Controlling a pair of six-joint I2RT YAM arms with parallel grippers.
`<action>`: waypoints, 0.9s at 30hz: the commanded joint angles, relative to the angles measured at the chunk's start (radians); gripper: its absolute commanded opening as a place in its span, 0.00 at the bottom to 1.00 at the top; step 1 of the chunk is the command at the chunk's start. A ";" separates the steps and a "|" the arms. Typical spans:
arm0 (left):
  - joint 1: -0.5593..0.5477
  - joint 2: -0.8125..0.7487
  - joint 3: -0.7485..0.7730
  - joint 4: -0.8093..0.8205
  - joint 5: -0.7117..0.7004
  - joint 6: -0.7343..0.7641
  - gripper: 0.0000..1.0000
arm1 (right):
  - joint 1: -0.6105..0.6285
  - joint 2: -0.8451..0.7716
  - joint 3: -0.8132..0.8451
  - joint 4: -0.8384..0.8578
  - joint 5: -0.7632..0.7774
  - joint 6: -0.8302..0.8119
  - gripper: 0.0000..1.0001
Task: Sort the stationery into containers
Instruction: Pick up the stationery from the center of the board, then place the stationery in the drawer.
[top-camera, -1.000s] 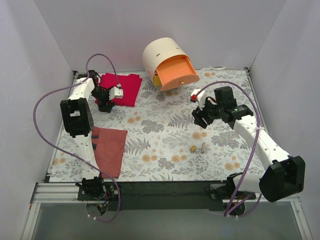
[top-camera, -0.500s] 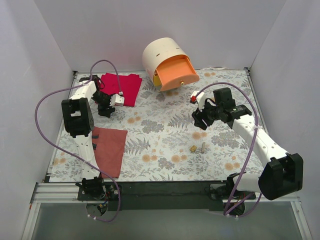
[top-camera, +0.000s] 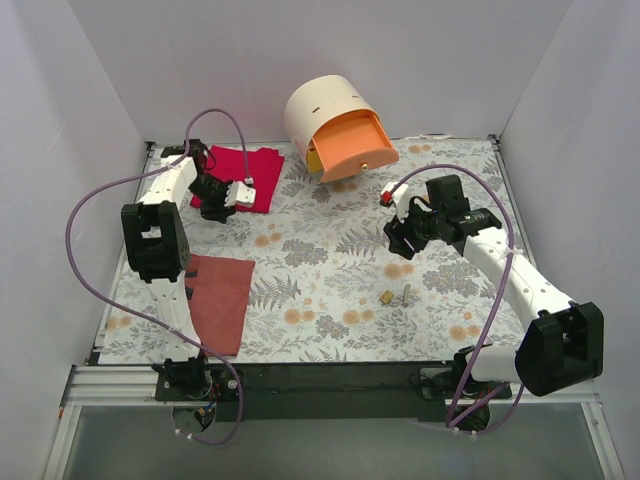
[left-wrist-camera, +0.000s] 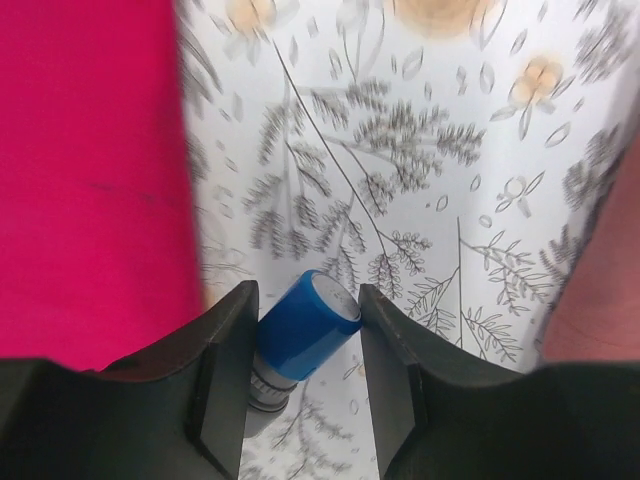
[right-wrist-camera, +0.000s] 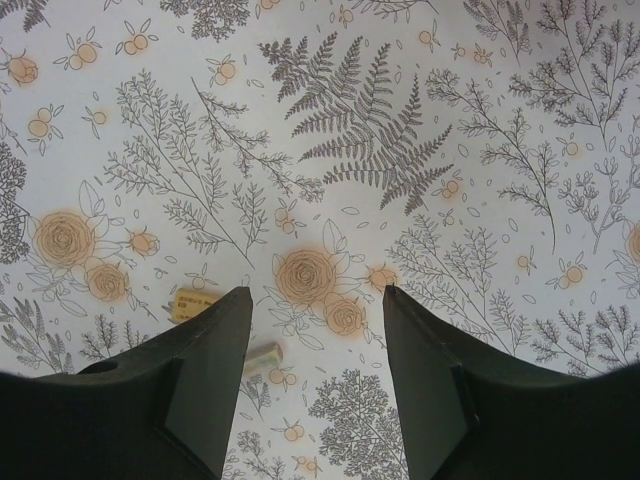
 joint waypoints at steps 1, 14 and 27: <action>-0.101 -0.282 0.081 -0.039 0.158 -0.025 0.00 | -0.010 -0.045 0.029 0.000 -0.004 0.011 0.63; -0.355 -0.561 0.032 0.514 0.350 -0.560 0.00 | -0.030 -0.098 -0.053 0.006 0.028 0.001 0.63; -0.513 -0.405 0.036 1.038 0.241 -1.058 0.00 | -0.078 -0.154 -0.112 0.036 0.019 0.034 0.63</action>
